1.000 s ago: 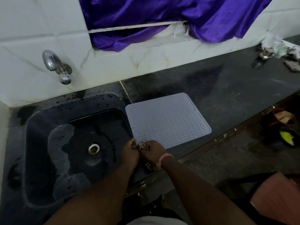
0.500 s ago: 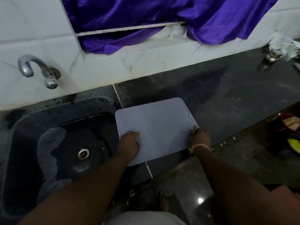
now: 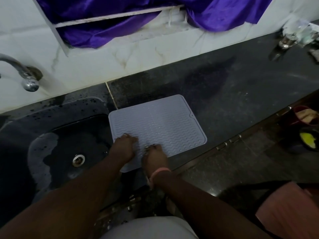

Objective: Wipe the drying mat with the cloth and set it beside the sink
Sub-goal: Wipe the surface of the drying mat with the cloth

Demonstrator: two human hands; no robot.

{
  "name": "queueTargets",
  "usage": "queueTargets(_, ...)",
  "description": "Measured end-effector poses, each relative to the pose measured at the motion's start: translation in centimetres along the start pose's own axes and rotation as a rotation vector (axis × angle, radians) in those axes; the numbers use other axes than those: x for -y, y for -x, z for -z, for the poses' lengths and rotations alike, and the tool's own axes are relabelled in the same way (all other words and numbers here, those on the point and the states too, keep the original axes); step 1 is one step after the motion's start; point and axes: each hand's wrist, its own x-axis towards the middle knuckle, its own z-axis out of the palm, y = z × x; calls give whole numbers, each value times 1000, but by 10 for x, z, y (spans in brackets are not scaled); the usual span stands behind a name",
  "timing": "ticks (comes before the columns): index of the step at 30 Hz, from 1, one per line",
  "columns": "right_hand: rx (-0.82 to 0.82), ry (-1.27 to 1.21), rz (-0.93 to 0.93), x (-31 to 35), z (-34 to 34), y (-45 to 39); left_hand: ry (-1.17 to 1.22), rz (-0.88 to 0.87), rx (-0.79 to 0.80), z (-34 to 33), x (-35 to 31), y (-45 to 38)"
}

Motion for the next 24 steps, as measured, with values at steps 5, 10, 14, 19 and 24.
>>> queueTargets(5,39,-72,18,0,17,-9,-52,12,19,3,-8,-4)
queueTargets(10,-235,-49,-318,-93,85,-33,-78,31,56,-1,-8,-9)
queueTargets(14,-300,-18,-519,-146,104,-41,-95,31,50,-3,-7,-12)
queueTargets(19,-317,-47,-582,-118,90,-34,-118,19,58,0,-9,-15)
queueTargets(24,-261,-81,-473,-84,56,-24,-135,16,60,0,-10,-14)
